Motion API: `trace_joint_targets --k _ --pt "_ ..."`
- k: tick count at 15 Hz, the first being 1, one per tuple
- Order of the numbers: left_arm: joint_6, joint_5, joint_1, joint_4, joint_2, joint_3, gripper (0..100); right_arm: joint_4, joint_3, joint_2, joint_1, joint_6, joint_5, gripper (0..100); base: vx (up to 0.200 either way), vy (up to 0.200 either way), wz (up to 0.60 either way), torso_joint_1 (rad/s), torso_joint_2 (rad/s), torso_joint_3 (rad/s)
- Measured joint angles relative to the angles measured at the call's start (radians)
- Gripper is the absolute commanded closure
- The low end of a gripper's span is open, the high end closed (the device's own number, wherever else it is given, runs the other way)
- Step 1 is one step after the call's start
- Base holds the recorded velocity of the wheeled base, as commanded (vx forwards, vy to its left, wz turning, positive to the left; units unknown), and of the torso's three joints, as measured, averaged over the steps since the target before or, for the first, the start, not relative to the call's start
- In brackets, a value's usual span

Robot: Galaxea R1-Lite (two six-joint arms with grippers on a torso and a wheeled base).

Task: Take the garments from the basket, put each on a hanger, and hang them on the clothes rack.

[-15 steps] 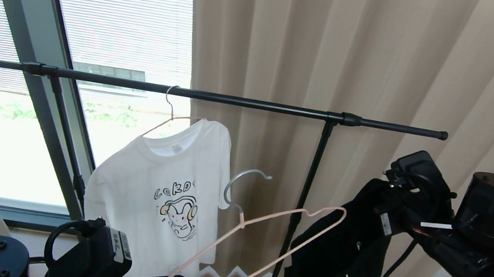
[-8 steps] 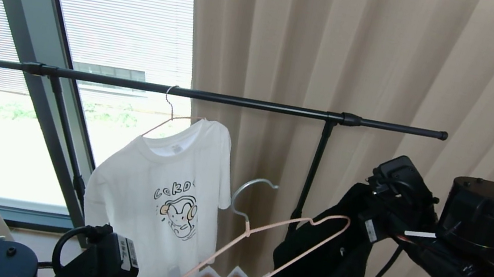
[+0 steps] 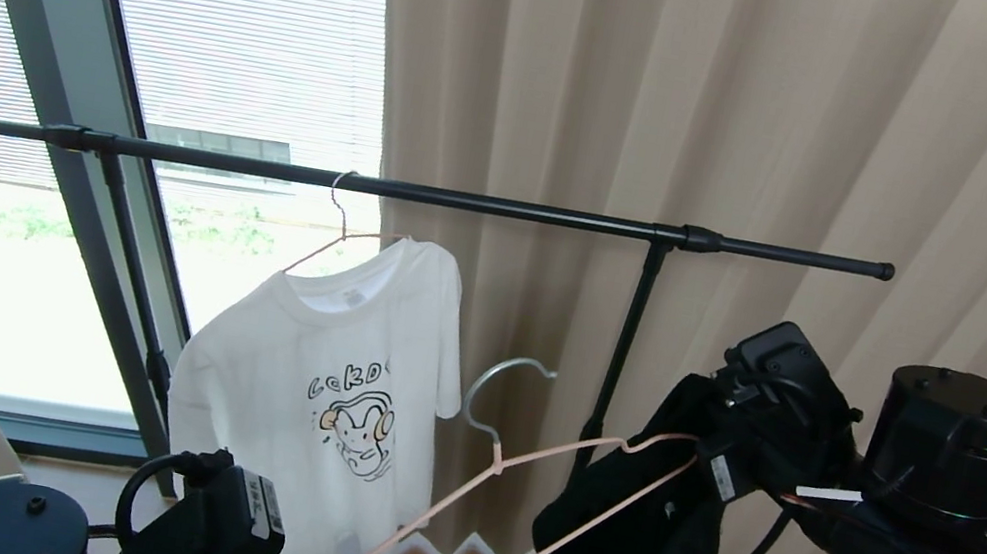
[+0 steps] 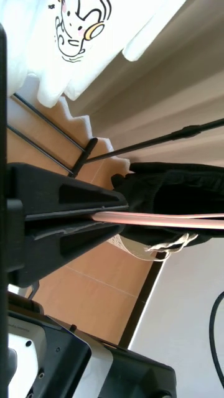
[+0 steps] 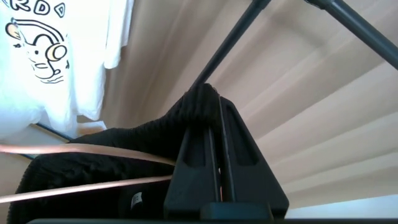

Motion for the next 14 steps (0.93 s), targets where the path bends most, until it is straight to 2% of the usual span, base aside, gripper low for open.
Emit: trace_joint_targets --k 10,14 --pt "-0.007 0.002 0.020 -0.049 0.062 0.000 100 0.000 0.013 -0.020 0.070 0.003 -0.024 100 0.000 0.000 0.00 0.000 0.00 0.000" --pt "-0.007 0.007 0.022 -0.113 0.103 0.000 100 0.001 0.027 -0.049 0.131 0.023 -0.077 100 0.000 0.000 0.00 0.000 0.00 0.000"
